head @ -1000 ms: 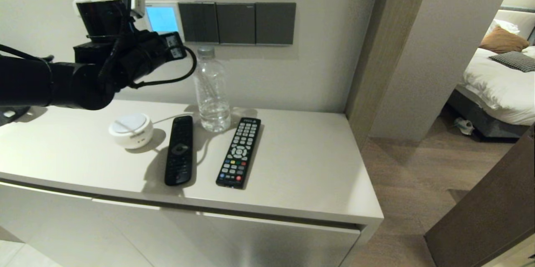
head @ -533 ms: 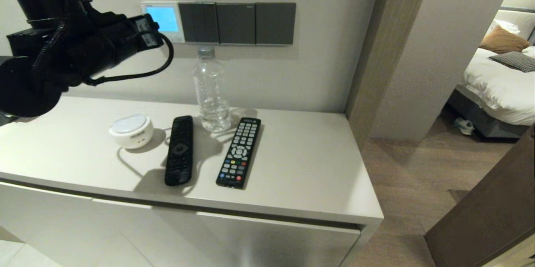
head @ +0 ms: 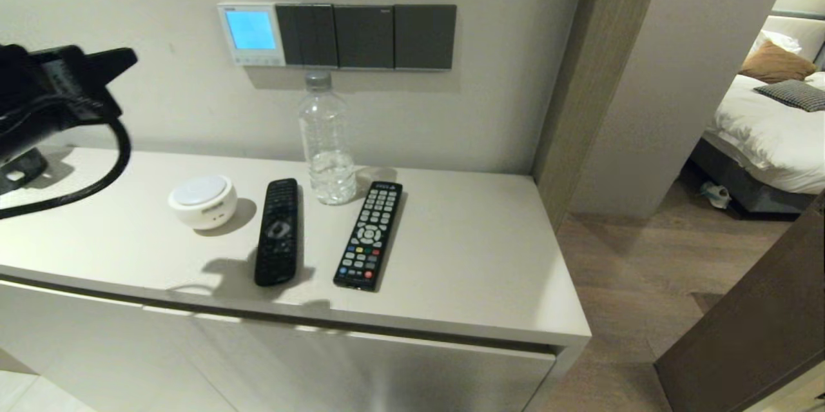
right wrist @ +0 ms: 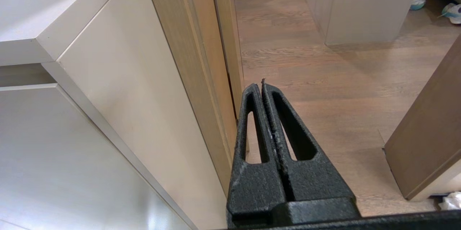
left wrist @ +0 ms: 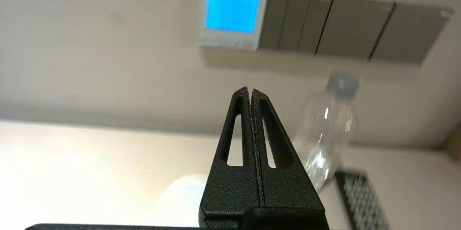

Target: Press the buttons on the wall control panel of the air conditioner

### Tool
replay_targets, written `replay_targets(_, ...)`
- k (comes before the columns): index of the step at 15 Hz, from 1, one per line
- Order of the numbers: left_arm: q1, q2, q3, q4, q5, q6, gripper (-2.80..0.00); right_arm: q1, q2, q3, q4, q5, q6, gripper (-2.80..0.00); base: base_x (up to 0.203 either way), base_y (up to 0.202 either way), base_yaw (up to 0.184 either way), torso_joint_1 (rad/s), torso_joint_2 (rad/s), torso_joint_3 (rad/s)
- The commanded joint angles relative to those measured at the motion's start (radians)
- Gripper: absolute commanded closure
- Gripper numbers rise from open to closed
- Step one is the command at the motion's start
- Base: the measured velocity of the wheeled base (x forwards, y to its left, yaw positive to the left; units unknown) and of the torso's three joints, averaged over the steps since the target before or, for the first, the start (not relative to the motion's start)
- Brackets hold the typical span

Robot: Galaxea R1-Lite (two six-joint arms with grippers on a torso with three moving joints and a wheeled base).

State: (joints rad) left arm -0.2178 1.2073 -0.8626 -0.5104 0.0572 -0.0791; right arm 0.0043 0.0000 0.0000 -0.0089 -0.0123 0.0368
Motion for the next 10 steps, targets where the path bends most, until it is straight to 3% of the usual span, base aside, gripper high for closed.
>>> replay_targets(1,0.034,-0.287,0.153,0.03,0.0,0.031,0.0,0.0,0.002,0.002,0.0,0.0,0.0,0.0,0.0,0.0,0.0,0.0,0.0,0.0)
replay_targets(7,0.075,-0.751,0.395,0.401,0.023,0.058,0.0,0.0,0.002,0.002,0.0,0.0,0.0,0.0,0.0,0.0,0.0,0.0,0.0,0.0)
replay_targets(10,0.083,-0.889,0.544,0.475,0.097,0.065,0.0,0.0,0.002,0.002,0.0,0.0,0.0,0.0,0.0,0.0,0.0,0.0,0.0,0.0)
